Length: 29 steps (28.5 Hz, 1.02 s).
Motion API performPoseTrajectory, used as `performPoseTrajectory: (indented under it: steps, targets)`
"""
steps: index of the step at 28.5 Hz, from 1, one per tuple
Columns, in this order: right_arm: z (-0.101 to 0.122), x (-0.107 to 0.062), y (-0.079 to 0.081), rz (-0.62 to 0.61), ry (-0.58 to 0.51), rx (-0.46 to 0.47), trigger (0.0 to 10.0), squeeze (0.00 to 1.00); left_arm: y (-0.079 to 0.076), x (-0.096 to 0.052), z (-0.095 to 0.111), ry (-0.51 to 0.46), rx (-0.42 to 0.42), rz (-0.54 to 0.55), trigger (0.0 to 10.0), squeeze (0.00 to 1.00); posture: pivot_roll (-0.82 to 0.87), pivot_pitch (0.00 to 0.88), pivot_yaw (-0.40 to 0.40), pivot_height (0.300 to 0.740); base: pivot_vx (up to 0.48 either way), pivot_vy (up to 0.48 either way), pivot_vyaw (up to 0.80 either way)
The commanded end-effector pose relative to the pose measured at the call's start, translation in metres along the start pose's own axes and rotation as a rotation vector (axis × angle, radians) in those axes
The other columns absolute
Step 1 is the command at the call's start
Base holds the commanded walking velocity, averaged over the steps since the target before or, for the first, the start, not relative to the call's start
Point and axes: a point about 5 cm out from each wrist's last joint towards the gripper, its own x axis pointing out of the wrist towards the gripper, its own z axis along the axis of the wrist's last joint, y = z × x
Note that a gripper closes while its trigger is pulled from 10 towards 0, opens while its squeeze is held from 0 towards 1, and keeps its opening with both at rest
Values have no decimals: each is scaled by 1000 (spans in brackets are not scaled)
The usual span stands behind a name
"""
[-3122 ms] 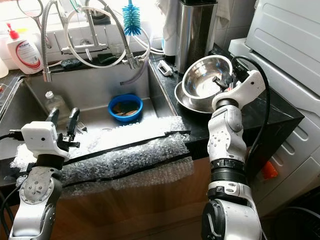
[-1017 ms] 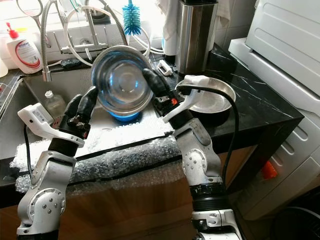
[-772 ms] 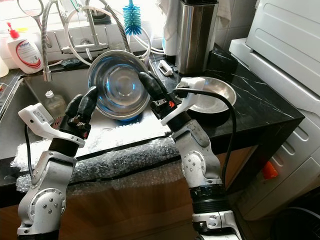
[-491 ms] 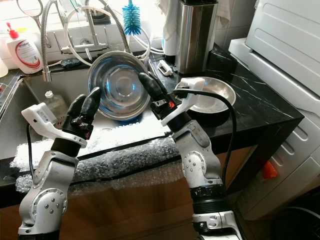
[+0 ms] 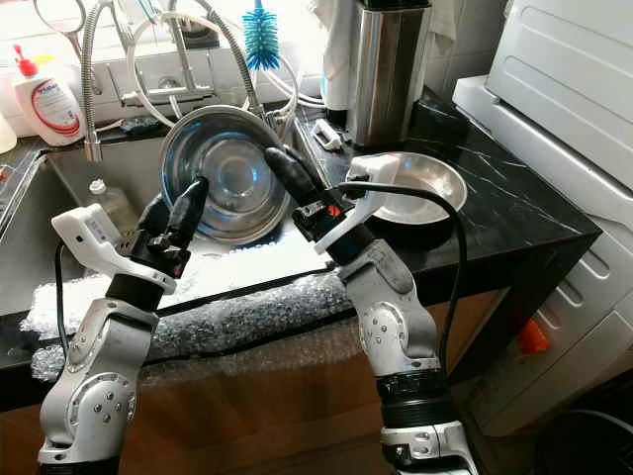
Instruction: Kitchen organization
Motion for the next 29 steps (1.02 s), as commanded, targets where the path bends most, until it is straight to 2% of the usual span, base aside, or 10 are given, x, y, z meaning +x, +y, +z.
performPoseTrajectory:
  steps: [1,2,3,4,29]
  targets:
    - [4,3,8,41,-21,0,10000,0,0,2,2,-12,13,0,4275,0,-49,0,43,740,0,0,0]
    - [4,3,8,42,-19,0,10000,0,0,2,2,-12,16,1,2863,0,-49,0,43,740,0,0,0]
    - [4,3,8,42,-19,0,10000,0,0,2,2,-12,16,1,2863,0,-49,0,43,740,0,0,0]
    - [3,3,8,43,-16,-2,10000,0,0,2,2,-15,16,1,0,0,-46,0,41,740,0,0,0]
    - [-1,3,11,63,10,-7,10000,0,-3,3,2,-16,21,-10,0,0,-42,0,38,740,0,0,0]
